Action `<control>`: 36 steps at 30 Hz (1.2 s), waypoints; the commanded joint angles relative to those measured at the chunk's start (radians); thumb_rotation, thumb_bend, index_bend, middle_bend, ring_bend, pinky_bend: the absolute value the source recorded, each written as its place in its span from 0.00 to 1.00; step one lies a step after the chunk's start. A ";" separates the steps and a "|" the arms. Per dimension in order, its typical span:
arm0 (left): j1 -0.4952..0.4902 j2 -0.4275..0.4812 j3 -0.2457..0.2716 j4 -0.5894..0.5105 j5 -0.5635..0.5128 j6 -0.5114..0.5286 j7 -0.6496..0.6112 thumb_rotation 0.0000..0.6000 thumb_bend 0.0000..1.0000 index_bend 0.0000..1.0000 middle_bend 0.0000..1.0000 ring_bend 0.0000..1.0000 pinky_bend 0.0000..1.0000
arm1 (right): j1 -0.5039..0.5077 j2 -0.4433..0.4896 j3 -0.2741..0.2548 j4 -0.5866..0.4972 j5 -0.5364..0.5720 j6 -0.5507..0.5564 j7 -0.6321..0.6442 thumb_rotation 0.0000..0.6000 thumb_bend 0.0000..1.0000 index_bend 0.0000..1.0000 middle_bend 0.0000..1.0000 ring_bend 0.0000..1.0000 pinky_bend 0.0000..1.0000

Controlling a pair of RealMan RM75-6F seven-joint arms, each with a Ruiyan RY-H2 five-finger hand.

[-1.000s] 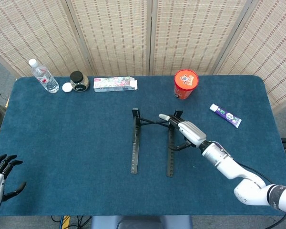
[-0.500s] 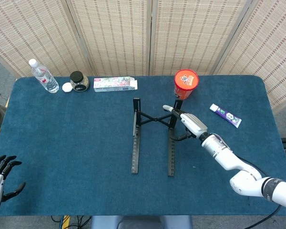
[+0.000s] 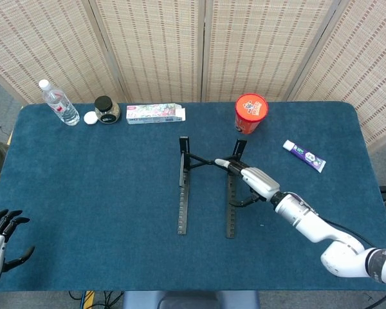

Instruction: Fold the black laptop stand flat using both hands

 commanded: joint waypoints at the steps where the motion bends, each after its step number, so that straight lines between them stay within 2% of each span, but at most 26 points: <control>1: 0.000 -0.001 0.001 0.002 -0.002 -0.002 -0.002 1.00 0.17 0.29 0.19 0.11 0.07 | -0.009 0.009 -0.022 0.003 -0.002 -0.009 0.003 1.00 0.18 0.00 0.17 0.05 0.08; 10: -0.004 -0.007 0.000 0.010 0.000 -0.009 -0.006 1.00 0.17 0.29 0.19 0.11 0.07 | -0.007 -0.044 -0.051 0.095 0.025 -0.063 0.042 1.00 0.15 0.00 0.18 0.05 0.08; 25: 0.003 -0.007 -0.001 0.012 -0.012 -0.007 -0.006 1.00 0.17 0.29 0.19 0.11 0.07 | 0.025 -0.139 -0.040 0.241 0.049 -0.109 0.110 1.00 0.15 0.00 0.18 0.05 0.08; 36: 0.004 -0.008 -0.001 0.017 -0.016 -0.008 -0.011 1.00 0.17 0.29 0.19 0.11 0.07 | 0.023 -0.162 -0.043 0.273 0.059 -0.110 0.112 1.00 0.15 0.00 0.18 0.05 0.08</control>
